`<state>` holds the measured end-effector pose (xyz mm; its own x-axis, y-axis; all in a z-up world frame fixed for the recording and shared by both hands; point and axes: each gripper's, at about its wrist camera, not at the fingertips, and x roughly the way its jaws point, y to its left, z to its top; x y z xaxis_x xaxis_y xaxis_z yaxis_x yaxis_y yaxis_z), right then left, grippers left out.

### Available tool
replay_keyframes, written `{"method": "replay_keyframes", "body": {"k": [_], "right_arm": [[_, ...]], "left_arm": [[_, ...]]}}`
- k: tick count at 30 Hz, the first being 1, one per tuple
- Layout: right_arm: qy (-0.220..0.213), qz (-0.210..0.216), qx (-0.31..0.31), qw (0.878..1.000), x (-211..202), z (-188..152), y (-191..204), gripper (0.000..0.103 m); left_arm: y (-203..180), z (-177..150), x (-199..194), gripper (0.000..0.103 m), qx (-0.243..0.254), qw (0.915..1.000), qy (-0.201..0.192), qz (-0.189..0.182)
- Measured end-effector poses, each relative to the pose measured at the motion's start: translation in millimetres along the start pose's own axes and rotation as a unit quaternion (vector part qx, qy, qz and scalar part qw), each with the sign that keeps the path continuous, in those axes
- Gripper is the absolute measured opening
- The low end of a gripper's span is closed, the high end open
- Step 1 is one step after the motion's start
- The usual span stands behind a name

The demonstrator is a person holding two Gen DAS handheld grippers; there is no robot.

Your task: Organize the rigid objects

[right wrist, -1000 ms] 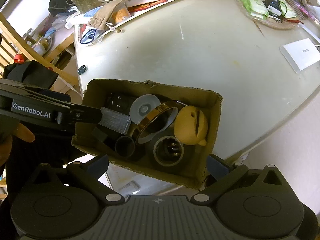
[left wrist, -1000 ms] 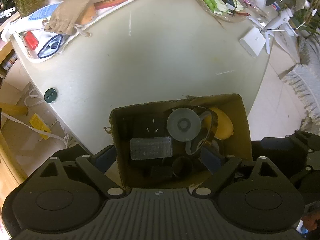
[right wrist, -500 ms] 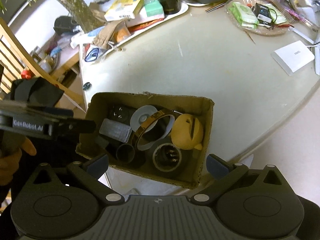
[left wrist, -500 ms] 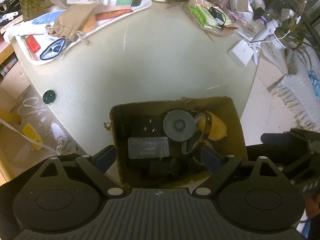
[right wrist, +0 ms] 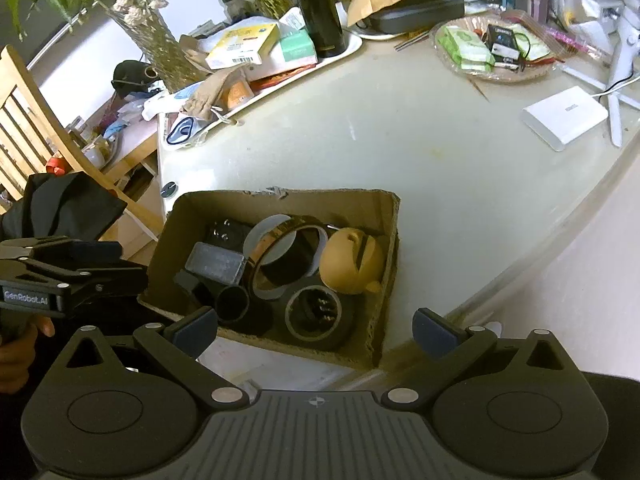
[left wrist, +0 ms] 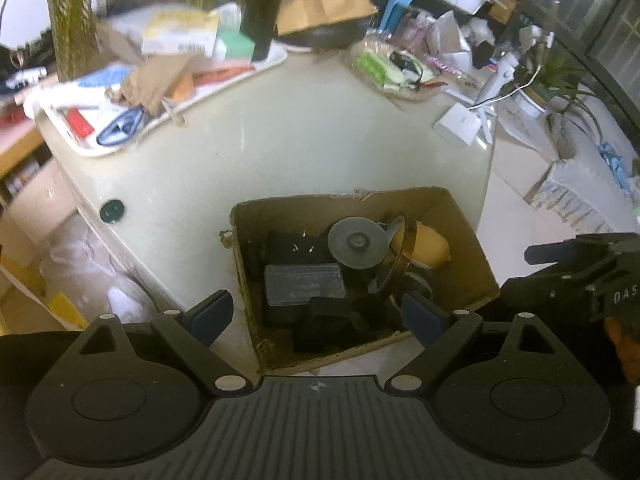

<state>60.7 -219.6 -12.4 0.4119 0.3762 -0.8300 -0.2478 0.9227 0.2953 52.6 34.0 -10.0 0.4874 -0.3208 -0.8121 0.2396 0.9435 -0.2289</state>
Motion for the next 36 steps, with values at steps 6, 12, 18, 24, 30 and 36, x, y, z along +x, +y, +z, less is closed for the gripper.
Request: {"method": "replay_keyframes", "body": {"k": [6,12,18,24,30,36], "right_arm": [[-0.028,-0.022,-0.034,0.999,-2.7,-22.4,4.6,0.103],[-0.064,-0.049,-0.066,0.995,-9.5,-44.5,11.7,0.103],[-0.088,-0.086,-0.12,0.985,-8.4,-53.8,29.7,0.103],[-0.09,-0.096,-0.147,0.98,-3.4,-58.4,40.2,0.103],[-0.09,-0.096,-0.139,0.981,-2.3,-57.6,39.6,0.103],[-0.088,-0.097,-0.138,0.982,-1.8,-57.9,39.2,0.103]], "left_arm": [[-7.7,-19.1,-10.2,0.092,0.028,0.9989,-0.033,0.02],[-12.9,-33.6,-17.2,0.093,0.046,0.9968,-0.054,0.037],[-19.2,-44.3,-17.2,0.093,0.062,0.9948,-0.061,0.052],[-22.0,-49.3,-16.3,0.093,0.075,0.9934,-0.058,0.065],[-21.8,-52.5,-15.7,0.093,0.076,0.993,-0.051,0.075],[-21.8,-53.7,-14.4,0.101,0.073,0.9925,-0.042,0.088]]}}
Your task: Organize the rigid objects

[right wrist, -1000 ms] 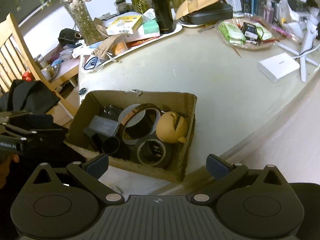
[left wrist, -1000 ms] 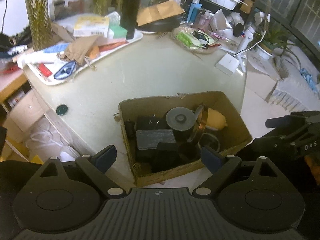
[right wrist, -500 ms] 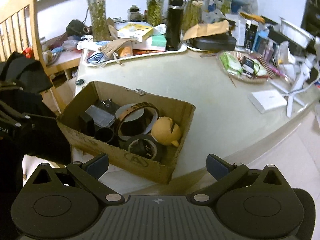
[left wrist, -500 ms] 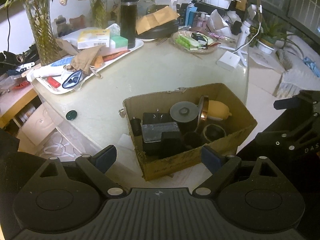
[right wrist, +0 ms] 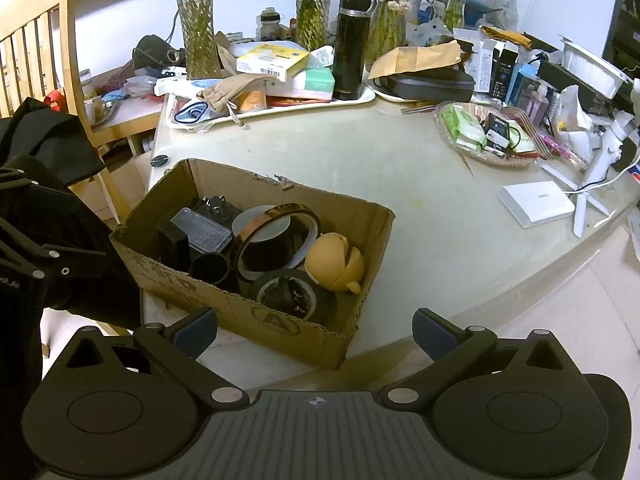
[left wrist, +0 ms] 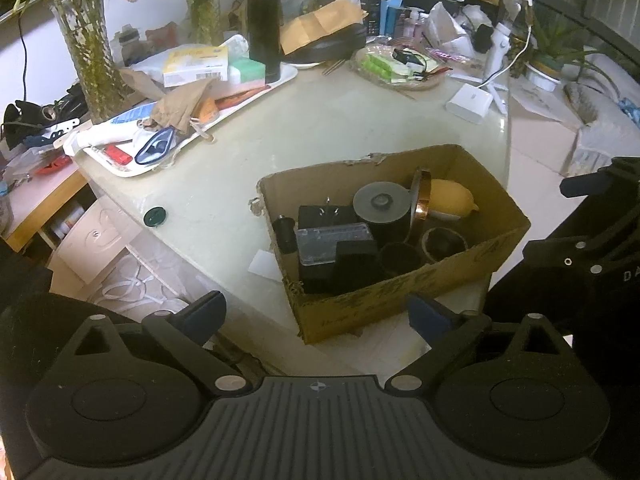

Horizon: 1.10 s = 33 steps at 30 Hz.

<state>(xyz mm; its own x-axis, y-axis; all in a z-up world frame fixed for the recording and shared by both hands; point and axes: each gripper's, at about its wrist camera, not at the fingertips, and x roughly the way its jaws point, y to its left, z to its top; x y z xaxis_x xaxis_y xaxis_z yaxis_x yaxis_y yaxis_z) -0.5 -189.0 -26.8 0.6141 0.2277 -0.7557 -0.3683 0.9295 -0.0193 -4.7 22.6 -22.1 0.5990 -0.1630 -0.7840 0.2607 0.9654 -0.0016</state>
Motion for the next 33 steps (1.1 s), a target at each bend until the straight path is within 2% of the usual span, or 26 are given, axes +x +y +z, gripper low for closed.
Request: {"method": "replay_keyframes", "body": {"k": [1,18,33], "right_arm": [[0.0,0.0,0.0,1.0,0.2,-0.1,-0.2,0.103],[0.003,-0.003,0.003,1.0,1.9,0.1,-1.5,0.103],[0.003,-0.005,0.008,1.0,3.4,-1.2,-4.4,0.103]], "left_arm": [[-0.5,-0.1,0.8,0.103,0.0,1.0,0.004,0.004],[-5.6,0.6,3.9,0.103,0.013,0.9995,0.018,0.024],[-5.1,0.5,2.9,0.103,0.011,0.9996,0.015,0.021]]}}
